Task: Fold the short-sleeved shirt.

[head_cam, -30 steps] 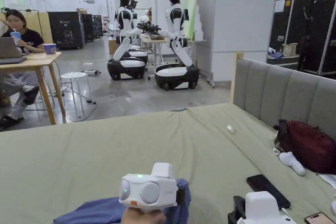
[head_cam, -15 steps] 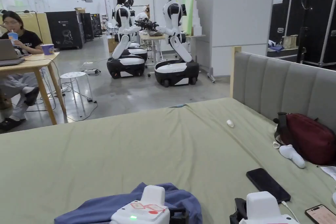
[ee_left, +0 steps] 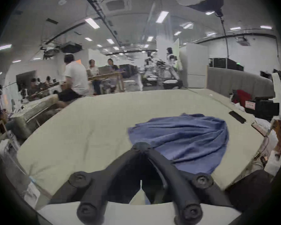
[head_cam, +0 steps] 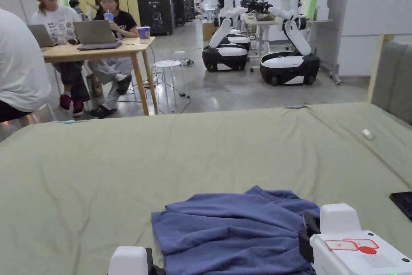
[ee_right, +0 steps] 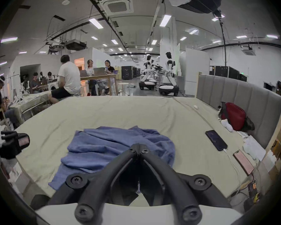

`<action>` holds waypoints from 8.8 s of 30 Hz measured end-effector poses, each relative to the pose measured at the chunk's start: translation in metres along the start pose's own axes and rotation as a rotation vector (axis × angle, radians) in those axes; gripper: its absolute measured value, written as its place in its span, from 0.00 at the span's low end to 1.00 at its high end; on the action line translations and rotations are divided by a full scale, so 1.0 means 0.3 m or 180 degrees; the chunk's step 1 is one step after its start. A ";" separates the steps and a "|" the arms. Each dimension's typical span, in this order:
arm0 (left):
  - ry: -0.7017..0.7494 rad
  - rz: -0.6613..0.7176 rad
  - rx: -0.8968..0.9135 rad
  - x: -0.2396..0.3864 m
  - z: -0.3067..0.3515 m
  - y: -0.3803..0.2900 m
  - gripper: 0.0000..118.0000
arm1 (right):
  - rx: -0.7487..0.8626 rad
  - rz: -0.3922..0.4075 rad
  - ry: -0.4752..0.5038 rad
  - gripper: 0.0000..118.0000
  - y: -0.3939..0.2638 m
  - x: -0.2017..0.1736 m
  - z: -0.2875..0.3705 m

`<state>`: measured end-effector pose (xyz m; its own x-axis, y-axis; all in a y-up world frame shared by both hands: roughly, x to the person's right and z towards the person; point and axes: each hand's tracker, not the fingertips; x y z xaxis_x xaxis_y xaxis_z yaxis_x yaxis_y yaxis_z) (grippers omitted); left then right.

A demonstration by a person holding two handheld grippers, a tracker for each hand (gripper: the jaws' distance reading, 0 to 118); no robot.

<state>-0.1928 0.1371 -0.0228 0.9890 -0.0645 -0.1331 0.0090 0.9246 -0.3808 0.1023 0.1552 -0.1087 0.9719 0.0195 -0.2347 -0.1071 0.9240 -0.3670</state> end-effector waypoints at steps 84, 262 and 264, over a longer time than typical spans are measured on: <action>0.0566 -0.0470 0.0080 -0.456 -0.526 0.663 0.00 | 0.0276 0.0861 -0.0436 0.04 0.757 0.271 -0.393; 0.1320 -0.0768 0.0734 -0.395 -0.536 1.370 0.00 | 0.1220 0.0899 -0.0957 0.03 1.325 0.228 -0.340; 0.1314 -0.0793 0.0520 -0.392 -0.586 1.282 0.00 | 0.0971 0.0897 -0.0957 0.03 1.244 0.245 -0.421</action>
<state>-0.3316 0.4343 -0.3145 0.8132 -0.4032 -0.4196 0.2929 0.9067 -0.3034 0.1073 0.4532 -0.3767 0.9362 0.3515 -0.0008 -0.3513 0.9355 -0.0367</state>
